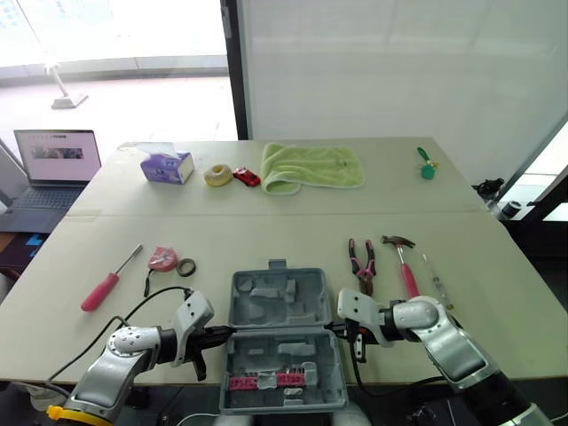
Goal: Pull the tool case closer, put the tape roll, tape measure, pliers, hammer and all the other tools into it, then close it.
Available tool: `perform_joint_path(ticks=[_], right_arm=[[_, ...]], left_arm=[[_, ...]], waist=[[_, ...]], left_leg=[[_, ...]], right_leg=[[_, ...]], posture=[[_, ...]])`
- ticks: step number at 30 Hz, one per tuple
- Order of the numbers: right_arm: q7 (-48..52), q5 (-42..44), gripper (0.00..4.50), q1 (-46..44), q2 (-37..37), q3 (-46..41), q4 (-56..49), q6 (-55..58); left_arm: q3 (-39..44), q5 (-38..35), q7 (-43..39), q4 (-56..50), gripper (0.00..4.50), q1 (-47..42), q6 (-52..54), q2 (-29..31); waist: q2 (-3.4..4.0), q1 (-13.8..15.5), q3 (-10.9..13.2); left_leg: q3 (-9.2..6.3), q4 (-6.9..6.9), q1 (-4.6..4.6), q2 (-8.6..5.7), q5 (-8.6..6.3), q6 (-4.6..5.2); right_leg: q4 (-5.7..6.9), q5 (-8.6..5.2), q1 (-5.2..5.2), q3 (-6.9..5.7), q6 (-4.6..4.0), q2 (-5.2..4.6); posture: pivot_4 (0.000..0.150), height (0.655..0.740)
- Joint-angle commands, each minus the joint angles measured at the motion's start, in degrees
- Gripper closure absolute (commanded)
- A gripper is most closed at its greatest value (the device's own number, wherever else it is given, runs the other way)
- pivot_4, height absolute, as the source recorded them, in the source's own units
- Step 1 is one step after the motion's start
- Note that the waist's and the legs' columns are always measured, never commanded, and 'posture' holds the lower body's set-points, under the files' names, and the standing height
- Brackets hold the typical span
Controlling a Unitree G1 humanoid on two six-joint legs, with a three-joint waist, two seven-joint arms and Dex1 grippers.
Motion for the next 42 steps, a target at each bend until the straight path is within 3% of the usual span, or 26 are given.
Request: perform_joint_path(ticks=[1, 8, 12, 15, 20, 27, 30, 36, 42], right_arm=[[0.42, 0.29, 4.45, 2.68, -1.16, 2.29, 0.41, 1.97], [-0.73, 1.03, 4.45, 3.52, -1.65, 1.83, -0.55, 3.14], [-2.38, 0.34, 4.45, 3.41, -4.88, -1.52, 4.59, -1.09], [-3.66, 2.72, 4.45, 4.96, -8.20, -7.13, 8.81, -5.96], [-0.57, 12.76, 4.45, 11.61, -12.02, -18.30, 7.08, -9.68], [-1.43, 22.16, 4.45, 19.50, -10.86, -34.75, 9.47, -18.34], [-3.46, 25.22, 3.24, 22.03, -10.30, -43.28, 16.44, -19.93], [-8.27, 32.86, 0.12, 19.69, -7.70, -53.54, 23.42, -15.83], [-7.96, 35.52, 0.05, 17.85, -7.91, -54.20, 21.29, -12.97]], left_arm=[[-1.08, 0.19, 0.21, 0.51, 4.50, 0.06, -0.08, -0.14], [-0.93, -0.52, 0.05, -0.63, 4.50, 0.95, 0.37, 0.41], [1.47, -0.45, 0.84, -1.02, 4.50, 1.77, 0.33, 2.31], [5.97, -1.34, 1.98, -0.56, 4.50, 3.33, 0.02, 4.66], [15.93, -3.55, 3.04, 3.56, 4.50, 7.13, -3.96, 7.90], [28.86, -6.82, 5.26, 10.95, 4.50, 9.99, -10.55, 7.92], [35.22, -8.19, 6.83, 18.03, 3.20, 9.28, -15.13, 8.54], [39.83, -6.69, 9.19, 26.54, 0.04, 9.08, -20.87, 11.47], [40.93, -8.46, 8.09, 28.77, 0.01, 7.29, -21.58, 13.32]], waist=[[0.00, 0.01, 0.00], [0.00, 0.01, -0.01], [0.00, 0.06, -0.01], [-0.01, 0.32, -0.01], [-0.02, 1.56, 0.02], [0.03, 1.01, 0.11], [0.03, 1.15, 0.12], [0.05, 0.96, 0.15], [0.10, 0.96, 0.15]], left_leg=[[0.00, 0.00, 0.00, 0.00, 0.00, 0.00], [-0.03, 0.00, 0.00, 0.00, -0.01, 0.01], [-0.02, -0.01, 0.00, 0.00, -0.01, 0.01], [-0.01, 0.00, -0.01, 0.00, -0.01, 0.01], [0.02, 0.00, -0.05, -0.02, -0.03, 0.05], [0.08, -0.01, -0.12, 0.34, -0.05, 0.06], [0.13, -0.02, -0.12, 0.41, -0.05, 0.05], [0.15, -0.08, -0.11, 0.46, -0.07, 0.06], [0.18, -0.09, -0.11, 0.48, -0.07, 0.06]], right_leg=[[0.00, 0.00, 0.00, 0.00, 0.00, 0.00], [-0.01, 0.00, 0.01, 0.00, 0.00, -0.01], [-0.04, -0.02, 0.01, 0.00, -0.03, -0.01], [-0.09, -0.08, 0.06, -0.02, -0.14, -0.03], [-0.17, -0.13, 0.06, -0.03, -0.23, -0.12], [-0.19, -0.12, -0.08, -0.03, -0.26, -0.04], [-0.21, -0.11, -0.10, -0.03, -0.28, 0.03], [-0.28, -0.09, -0.12, -0.01, -0.36, 0.04], [-0.27, -0.10, -0.16, 0.02, -0.39, 0.04]], posture=[[0.150, 0.7367], [0.150, 0.7367], [0.150, 0.7367], [0.150, 0.7367], [0.150, 0.7367], [0.150, 0.7367], [0.150, 0.7367], [0.150, 0.7367], [0.150, 0.7367]])
